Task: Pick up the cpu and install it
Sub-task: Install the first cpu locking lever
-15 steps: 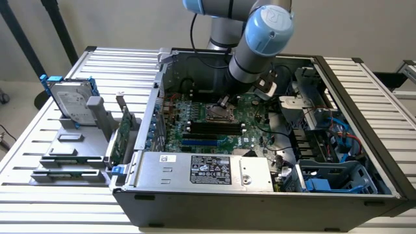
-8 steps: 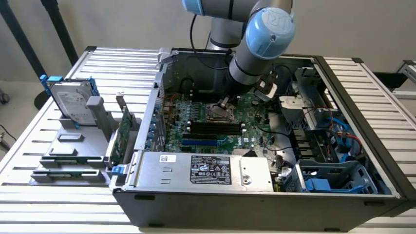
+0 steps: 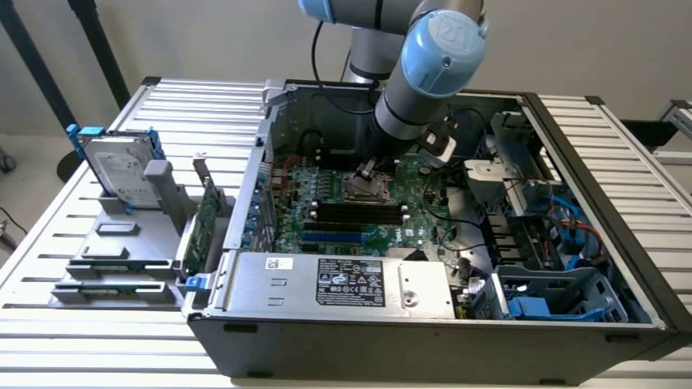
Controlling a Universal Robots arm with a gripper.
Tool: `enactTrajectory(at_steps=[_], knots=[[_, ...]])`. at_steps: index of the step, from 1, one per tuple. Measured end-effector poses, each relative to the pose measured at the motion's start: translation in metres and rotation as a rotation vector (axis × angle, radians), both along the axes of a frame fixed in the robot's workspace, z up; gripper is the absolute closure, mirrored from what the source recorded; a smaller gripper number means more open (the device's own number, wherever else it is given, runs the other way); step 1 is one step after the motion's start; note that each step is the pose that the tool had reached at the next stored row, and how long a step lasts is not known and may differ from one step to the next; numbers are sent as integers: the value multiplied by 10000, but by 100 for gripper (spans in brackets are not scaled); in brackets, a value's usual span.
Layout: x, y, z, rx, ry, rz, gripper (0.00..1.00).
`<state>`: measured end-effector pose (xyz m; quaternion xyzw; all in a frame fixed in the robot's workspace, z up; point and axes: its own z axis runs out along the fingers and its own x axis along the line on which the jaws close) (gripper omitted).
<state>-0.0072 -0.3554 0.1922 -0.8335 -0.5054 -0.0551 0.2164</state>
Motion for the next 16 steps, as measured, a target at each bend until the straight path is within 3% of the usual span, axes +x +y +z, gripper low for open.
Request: enactTrajectory(at_steps=[8,16], knots=[[-184,4,10,47,9,41,89],[-296,48,10,69,13,136,89]])
